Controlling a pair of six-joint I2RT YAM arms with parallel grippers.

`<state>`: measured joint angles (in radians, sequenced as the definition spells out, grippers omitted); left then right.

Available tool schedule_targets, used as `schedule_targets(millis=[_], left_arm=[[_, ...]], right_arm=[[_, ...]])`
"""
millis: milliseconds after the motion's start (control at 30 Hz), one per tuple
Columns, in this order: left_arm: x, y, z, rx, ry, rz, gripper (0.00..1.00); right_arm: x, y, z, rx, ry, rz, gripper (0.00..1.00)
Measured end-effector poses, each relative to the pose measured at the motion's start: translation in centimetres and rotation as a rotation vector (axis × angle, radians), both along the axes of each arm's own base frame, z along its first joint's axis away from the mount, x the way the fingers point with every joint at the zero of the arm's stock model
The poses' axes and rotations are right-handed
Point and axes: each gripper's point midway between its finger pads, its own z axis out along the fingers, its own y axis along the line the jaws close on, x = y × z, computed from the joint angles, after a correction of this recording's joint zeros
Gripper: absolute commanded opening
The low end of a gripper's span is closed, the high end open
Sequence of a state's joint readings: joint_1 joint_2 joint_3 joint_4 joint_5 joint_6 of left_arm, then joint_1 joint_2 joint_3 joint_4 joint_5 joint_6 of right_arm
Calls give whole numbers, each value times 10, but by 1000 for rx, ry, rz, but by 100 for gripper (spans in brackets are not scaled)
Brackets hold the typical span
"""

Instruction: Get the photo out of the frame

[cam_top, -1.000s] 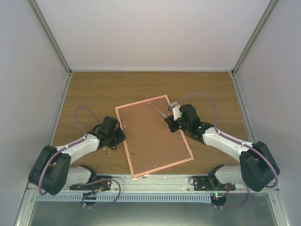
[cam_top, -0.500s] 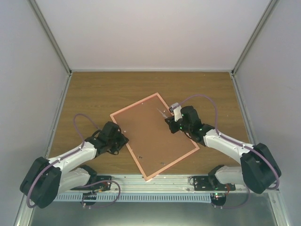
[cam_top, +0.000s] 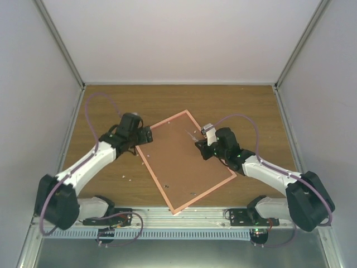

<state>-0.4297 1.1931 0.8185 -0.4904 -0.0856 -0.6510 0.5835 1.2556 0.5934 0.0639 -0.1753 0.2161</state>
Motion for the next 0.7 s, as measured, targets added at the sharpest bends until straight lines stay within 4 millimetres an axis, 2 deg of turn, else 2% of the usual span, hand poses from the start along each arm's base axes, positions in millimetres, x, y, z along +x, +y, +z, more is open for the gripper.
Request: schedule_targets(millis=[133,200,333,500,700], left_arm=[[46,-7,6,141,-48,-127,90],[63,-14,-2,189,-47,-197,90],[92,-24,-30,260,-9,-307,88],[118,-27,-62,276,44,-388,87],[136,-32,-80,285,63,-455,83]], right_arm=[[-2,1,-1,7,-3,10,1],[-4,0,-4,7,0,14,1],[-8,2,-7,17,6,31,1],[-7,7,-2,38,-12,53,1],[-10,10,-10,38,12,74,1]])
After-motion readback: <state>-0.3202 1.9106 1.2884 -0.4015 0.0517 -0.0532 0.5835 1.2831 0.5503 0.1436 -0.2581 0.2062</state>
